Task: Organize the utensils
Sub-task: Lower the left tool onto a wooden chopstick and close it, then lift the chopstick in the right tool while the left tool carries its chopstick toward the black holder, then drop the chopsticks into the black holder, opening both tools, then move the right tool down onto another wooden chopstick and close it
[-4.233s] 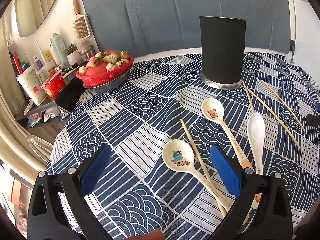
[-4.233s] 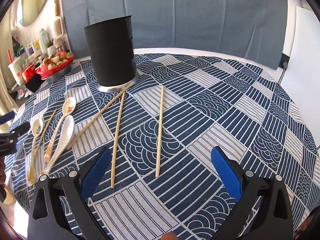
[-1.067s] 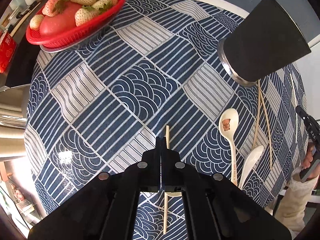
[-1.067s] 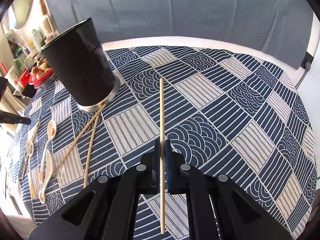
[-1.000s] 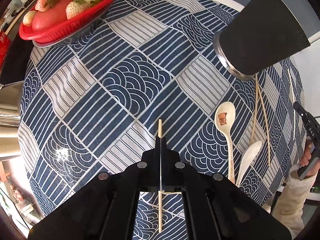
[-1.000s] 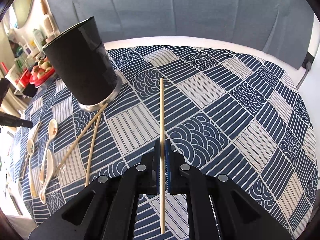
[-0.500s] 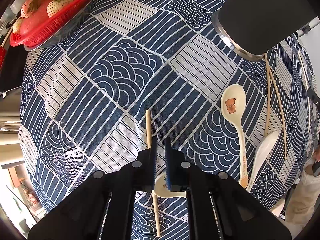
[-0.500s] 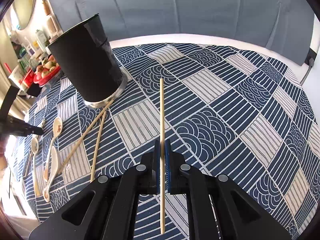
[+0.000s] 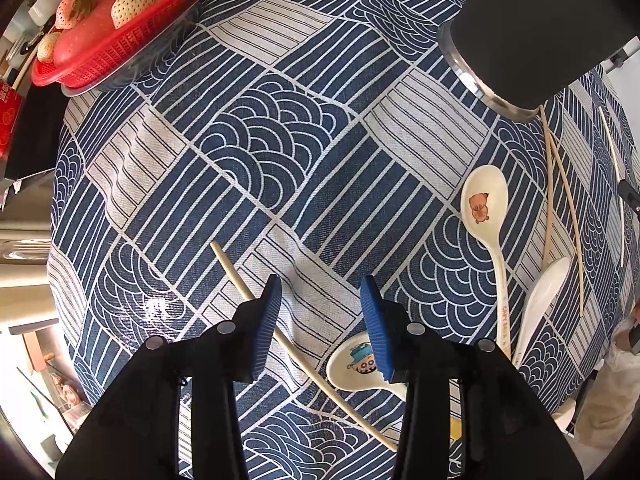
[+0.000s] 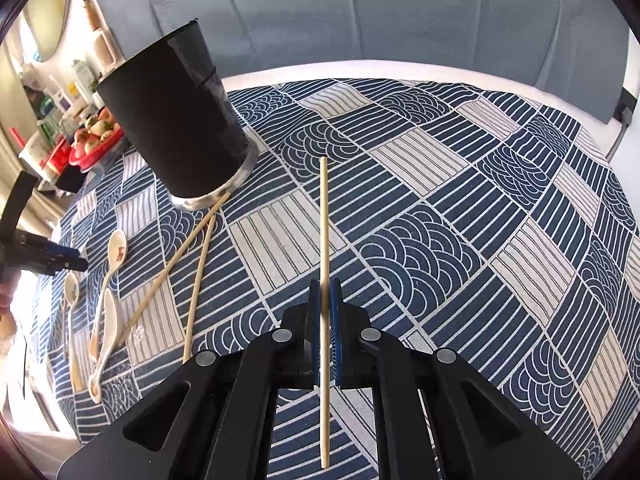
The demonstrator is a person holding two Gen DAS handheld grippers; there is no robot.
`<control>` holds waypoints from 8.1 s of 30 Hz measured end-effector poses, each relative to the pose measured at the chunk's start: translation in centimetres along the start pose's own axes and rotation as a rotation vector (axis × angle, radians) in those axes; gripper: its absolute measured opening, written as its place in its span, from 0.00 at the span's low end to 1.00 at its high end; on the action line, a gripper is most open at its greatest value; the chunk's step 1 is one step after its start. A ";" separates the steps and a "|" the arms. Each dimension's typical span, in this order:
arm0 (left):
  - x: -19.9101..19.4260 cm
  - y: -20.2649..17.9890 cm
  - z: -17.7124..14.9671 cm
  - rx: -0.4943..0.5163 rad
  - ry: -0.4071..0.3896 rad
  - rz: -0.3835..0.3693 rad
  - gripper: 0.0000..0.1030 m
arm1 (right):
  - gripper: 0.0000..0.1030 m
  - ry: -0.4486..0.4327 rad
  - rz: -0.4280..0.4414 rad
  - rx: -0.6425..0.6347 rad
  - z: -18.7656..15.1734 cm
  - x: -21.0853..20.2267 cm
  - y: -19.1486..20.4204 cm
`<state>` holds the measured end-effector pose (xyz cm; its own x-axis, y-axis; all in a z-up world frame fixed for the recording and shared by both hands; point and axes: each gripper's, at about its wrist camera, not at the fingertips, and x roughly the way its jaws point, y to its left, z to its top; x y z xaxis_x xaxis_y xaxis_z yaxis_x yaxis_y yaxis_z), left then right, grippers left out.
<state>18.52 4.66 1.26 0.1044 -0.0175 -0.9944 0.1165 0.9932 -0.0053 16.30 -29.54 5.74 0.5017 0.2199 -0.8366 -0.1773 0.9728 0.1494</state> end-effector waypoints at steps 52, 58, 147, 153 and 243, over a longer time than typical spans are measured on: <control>-10.7 2.2 3.3 -0.041 -0.298 0.023 0.05 | 0.05 -0.175 -0.023 -0.099 4.9 -6.4 2.4; -13.0 1.0 4.4 -0.013 -0.394 0.053 0.05 | 0.05 -0.219 -0.024 -0.120 6.2 -7.7 3.7; -15.5 -7.5 7.5 0.102 -1.000 -0.239 0.05 | 0.05 -0.489 0.249 -0.239 13.9 -3.3 9.8; -14.5 -8.5 7.4 0.158 -0.920 -0.191 0.05 | 0.05 -0.411 0.167 -0.292 13.3 -2.6 10.8; -0.9 -14.6 1.8 0.526 -0.373 -0.158 0.94 | 0.73 0.074 0.029 -0.346 -3.0 3.9 7.7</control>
<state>18.47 -9.99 2.46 0.3702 -0.2911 -0.8822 0.6149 0.7886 -0.0022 14.36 -21.40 2.02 0.4321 0.2287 -0.8723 -0.4731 0.8810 -0.0034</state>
